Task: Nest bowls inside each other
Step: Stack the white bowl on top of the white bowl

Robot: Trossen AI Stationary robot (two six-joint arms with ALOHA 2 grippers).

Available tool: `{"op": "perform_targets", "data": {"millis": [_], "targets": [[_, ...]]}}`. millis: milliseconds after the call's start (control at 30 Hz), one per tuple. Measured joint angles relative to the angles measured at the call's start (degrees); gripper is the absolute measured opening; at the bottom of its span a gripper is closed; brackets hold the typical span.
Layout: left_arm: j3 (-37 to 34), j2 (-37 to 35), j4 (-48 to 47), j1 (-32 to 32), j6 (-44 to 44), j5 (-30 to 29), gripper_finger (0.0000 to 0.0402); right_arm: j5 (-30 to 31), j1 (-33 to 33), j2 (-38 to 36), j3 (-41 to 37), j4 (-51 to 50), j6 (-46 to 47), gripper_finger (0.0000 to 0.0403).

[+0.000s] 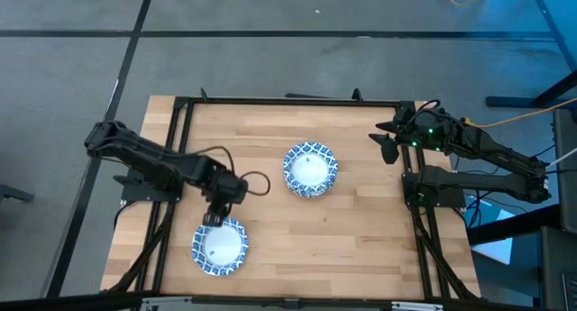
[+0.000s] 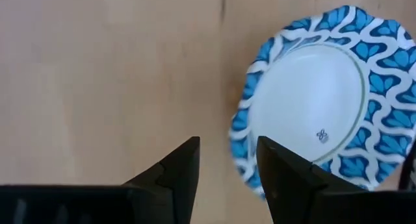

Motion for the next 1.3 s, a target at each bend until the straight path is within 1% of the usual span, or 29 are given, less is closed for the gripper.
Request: {"op": "perform_targets", "data": {"millis": [133, 233, 400, 600, 900, 967, 1033, 1200, 1233, 1300], "targets": [[-4.19, 0.02, 7.84, -2.92, -2.83, 0.08, 0.0147, 0.00, -0.01, 0.01, 0.00, 0.00, 0.00, 0.0228], [-6.34, 0.07, 10.97, -3.98, -5.40, 0.06, 0.0147, 0.00, -0.02, 0.01, 0.00, 0.00, 0.00, 0.0228], [-8.67, 0.85, 11.58, -5.17, -8.64, -0.69, 0.0147, -0.02, -0.02, 0.02, 0.00, 0.00, 0.02, 0.0228], [-9.58, 3.99, 12.63, -6.30, -8.78, -0.67, 0.0147, -0.05, -0.02, 0.00, 0.00, 0.00, 0.02, 0.0228], [-9.58, 9.23, 13.91, -6.22, -8.88, 0.27, 0.0141, -0.03, -0.02, 0.00, 0.00, 0.00, 0.00, 0.0228], [-9.58, 9.49, 13.95, -5.96, -8.94, 0.92, 0.0127, -0.02, -0.02, 0.00, 0.00, 0.00, -0.01, 0.0228], [-9.58, 9.49, 14.11, -5.16, -9.72, 2.75, 0.0104, -0.02, -0.02, 0.00, 0.00, 0.00, -0.02, 0.0228], [-9.58, 9.49, 16.02, -1.35, -9.94, 11.39, 0.0019, -0.02, -0.02, 0.01, 0.00, 0.00, -0.02, 0.0228], [-9.58, 9.49, 16.49, -0.36, -9.97, 12.50, 0.0011, -0.02, -0.02, 0.01, 0.00, -0.02, -0.02, 0.0228], [-9.58, 9.49, 17.81, 1.87, -11.21, 12.87, 0.0009, 0.00, -0.02, 0.02, 0.00, -0.02, 0.03, 0.0228]]}}
